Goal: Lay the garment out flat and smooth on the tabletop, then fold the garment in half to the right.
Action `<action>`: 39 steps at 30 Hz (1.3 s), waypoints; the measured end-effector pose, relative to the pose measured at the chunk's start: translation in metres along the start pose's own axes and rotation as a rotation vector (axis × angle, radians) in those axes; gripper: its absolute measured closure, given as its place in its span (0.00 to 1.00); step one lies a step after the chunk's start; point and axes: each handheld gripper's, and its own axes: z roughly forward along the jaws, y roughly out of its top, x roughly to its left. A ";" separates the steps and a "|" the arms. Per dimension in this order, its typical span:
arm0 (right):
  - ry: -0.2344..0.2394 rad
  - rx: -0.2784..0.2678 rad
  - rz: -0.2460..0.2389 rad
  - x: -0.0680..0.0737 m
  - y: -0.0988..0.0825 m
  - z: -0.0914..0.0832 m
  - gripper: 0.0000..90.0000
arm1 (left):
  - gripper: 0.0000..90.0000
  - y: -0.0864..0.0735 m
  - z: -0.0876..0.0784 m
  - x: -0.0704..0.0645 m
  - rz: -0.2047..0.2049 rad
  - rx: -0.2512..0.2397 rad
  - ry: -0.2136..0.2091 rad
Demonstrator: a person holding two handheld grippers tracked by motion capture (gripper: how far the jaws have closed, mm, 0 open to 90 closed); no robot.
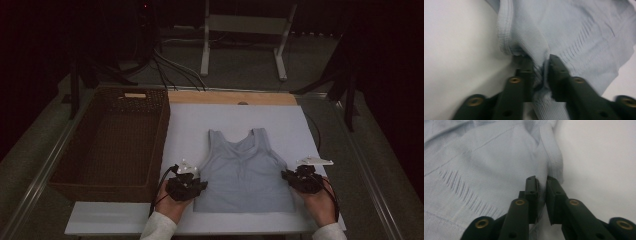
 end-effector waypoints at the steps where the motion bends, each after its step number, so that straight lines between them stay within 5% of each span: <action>1: 0.000 0.000 0.000 0.000 0.000 0.000 0.89 | 0.73 0.000 0.000 0.000 0.000 0.000 0.000; 5: -0.021 -0.035 0.001 -0.002 -0.001 -0.004 0.77 | 0.59 0.002 -0.008 0.005 -0.011 -0.085 -0.005; 16: 0.010 -0.111 0.030 -0.008 -0.001 -0.009 0.49 | 0.47 0.005 -0.010 0.007 -0.017 -0.136 0.004; 22: 0.018 -0.149 0.022 -0.010 -0.002 -0.011 0.34 | 0.19 0.006 -0.013 0.007 0.005 -0.175 0.053; 23: 0.000 -0.171 0.034 -0.011 -0.002 -0.012 0.24 | 0.17 0.007 -0.014 0.007 0.005 -0.189 0.056; 25: -0.003 -0.178 0.036 -0.011 -0.002 -0.013 0.21 | 0.15 0.007 -0.014 0.008 -0.001 -0.197 0.058; 27: -0.017 -0.201 0.051 -0.013 -0.002 -0.017 0.14 | 0.00 0.006 -0.015 0.009 -0.008 -0.211 0.082; 29: -0.023 -0.214 0.054 -0.013 -0.002 -0.019 0.05 | 0.00 0.006 -0.015 0.010 -0.007 -0.211 0.086; 39: -0.044 -0.263 0.069 -0.014 -0.004 -0.021 0.02 | 0.00 0.000 -0.006 0.013 -0.027 -0.180 0.073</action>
